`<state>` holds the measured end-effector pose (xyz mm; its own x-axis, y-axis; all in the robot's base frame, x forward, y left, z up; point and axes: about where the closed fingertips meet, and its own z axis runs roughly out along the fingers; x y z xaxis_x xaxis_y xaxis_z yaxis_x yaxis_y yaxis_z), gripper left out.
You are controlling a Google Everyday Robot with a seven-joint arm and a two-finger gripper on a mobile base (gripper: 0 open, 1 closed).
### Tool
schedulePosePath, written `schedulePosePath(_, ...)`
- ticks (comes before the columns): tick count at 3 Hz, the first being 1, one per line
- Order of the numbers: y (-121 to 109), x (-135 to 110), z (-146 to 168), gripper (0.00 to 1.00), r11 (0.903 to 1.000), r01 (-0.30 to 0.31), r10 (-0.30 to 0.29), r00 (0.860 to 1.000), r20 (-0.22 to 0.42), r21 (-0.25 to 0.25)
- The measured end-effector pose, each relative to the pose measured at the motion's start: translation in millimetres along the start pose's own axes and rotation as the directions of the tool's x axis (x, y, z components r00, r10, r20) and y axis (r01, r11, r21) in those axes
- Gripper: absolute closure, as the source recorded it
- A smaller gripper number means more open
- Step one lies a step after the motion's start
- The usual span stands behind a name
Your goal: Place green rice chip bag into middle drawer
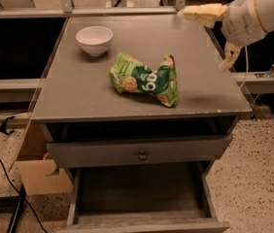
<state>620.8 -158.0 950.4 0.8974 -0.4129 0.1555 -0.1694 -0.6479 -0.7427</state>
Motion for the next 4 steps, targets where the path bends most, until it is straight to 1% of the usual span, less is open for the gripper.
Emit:
schedulePosePath(1, 6.8, -5.2, 14.4, 0.00, 0.9983, -0.003, 0.000, 0.999, 0.045, 0.058)
schedulePosePath(2, 11.2, -10.5, 28.3, 0.00, 0.9934, 0.006, -0.016, 0.996, 0.087, 0.115)
schedulePosePath(3, 11.9, -15.0, 35.3, 0.00, 0.9878, 0.018, -0.035, 0.993, 0.109, 0.154)
schedulePosePath(4, 12.3, -20.5, 39.6, 0.00, 0.9831, 0.024, -0.047, 0.991, 0.124, 0.182)
